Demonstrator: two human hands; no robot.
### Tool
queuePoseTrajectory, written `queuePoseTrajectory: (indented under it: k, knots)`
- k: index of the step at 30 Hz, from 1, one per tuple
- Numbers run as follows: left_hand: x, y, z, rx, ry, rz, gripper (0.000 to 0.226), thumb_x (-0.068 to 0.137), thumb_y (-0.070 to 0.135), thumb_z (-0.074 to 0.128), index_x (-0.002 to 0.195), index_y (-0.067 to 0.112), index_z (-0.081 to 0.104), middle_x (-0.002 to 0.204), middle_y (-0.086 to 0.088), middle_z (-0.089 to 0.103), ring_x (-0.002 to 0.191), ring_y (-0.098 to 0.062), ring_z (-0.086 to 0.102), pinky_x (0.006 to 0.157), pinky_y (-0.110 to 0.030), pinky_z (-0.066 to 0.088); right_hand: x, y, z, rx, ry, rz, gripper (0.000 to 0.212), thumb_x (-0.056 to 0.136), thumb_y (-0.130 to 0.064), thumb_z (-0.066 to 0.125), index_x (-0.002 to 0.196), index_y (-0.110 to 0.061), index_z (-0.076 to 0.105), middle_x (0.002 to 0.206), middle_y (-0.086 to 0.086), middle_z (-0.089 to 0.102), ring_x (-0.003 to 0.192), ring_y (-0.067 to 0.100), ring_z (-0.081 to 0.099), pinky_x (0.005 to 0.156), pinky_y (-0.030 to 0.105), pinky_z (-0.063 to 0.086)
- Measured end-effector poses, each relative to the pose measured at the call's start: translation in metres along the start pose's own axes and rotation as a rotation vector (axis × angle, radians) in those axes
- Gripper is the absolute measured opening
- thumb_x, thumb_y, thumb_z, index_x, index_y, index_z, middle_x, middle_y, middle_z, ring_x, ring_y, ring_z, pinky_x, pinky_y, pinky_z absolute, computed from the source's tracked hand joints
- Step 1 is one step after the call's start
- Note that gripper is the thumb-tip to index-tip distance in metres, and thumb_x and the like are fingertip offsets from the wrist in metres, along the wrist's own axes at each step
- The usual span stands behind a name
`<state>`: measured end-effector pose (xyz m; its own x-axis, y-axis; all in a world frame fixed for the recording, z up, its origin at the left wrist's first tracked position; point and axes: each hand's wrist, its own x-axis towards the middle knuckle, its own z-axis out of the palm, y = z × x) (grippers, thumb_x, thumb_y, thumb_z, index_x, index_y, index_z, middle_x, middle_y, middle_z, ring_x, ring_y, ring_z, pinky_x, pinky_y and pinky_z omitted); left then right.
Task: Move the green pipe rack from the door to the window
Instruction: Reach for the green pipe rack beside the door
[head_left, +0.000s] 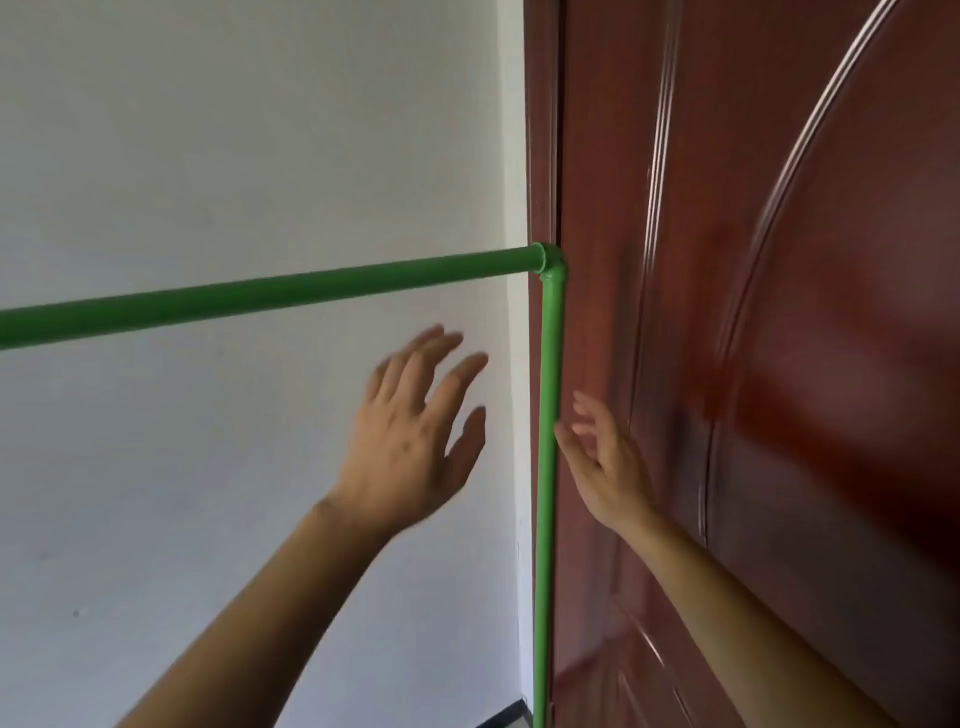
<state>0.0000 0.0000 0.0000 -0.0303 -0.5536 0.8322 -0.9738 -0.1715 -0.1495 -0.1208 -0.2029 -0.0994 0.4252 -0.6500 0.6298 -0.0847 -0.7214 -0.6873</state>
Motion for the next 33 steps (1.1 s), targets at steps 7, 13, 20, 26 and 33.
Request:
queuePoseTrajectory:
  k: [7, 13, 20, 26, 33]
  knots:
    - [0.060, -0.021, -0.021, 0.322, 0.030, -0.096, 0.057, 0.099, 0.043, 0.048, 0.147, 0.014, 0.039, 0.146, -0.020, 0.049, 0.141, -0.039, 0.040, 0.117, -0.063, 0.025, 0.039, -0.012, 0.015, 0.014, -0.123, 0.112, 0.078, 0.083, -0.072, 0.050, 0.146, -0.031, 0.031, 0.147, -0.001, 0.048, 0.130, 0.016, 0.051, 0.104, 0.047, 0.047]
    - [0.059, -0.052, 0.007, 0.541, -0.040, -0.263, 0.061, 0.101, 0.055, 0.034, 0.141, 0.010, 0.040, 0.117, -0.014, 0.057, 0.106, -0.037, 0.052, 0.107, -0.055, 0.034, 0.059, -0.006, 0.043, 0.462, -0.024, 0.154, 0.030, 0.092, -0.035, 0.061, 0.115, -0.016, 0.060, 0.092, -0.003, 0.066, 0.080, 0.009, 0.064, 0.076, 0.027, 0.048]
    - [0.061, -0.051, 0.033, 0.601, 0.219, -0.324, 0.048, 0.101, 0.048, 0.044, 0.125, 0.009, 0.059, 0.109, -0.015, 0.062, 0.106, -0.039, 0.056, 0.110, -0.058, 0.031, 0.056, 0.035, 0.074, 0.733, -0.271, 0.250, 0.049, 0.084, -0.044, 0.064, 0.065, 0.001, 0.054, 0.051, 0.007, 0.051, 0.048, 0.026, 0.055, 0.052, 0.032, 0.048]
    - [0.060, -0.044, 0.045, 0.619, 0.285, -0.379, 0.048, 0.099, 0.040, 0.049, 0.132, 0.006, 0.056, 0.122, -0.016, 0.060, 0.125, -0.037, 0.051, 0.118, -0.062, 0.020, 0.046, 0.064, 0.089, 0.745, -0.405, 0.307, 0.054, 0.081, -0.042, 0.066, 0.047, -0.009, 0.040, 0.043, 0.010, 0.037, 0.041, 0.026, 0.048, 0.051, 0.024, 0.045]
    - [0.062, -0.059, 0.043, 0.770, 0.320, -0.409, 0.046, 0.100, 0.050, 0.052, 0.117, 0.008, 0.061, 0.107, -0.020, 0.060, 0.107, -0.036, 0.052, 0.110, -0.062, 0.030, 0.042, 0.054, 0.093, 0.785, -0.476, 0.430, 0.048, 0.074, -0.024, 0.066, 0.049, -0.006, 0.028, 0.043, 0.001, 0.024, 0.036, 0.015, 0.020, 0.042, 0.021, 0.019]
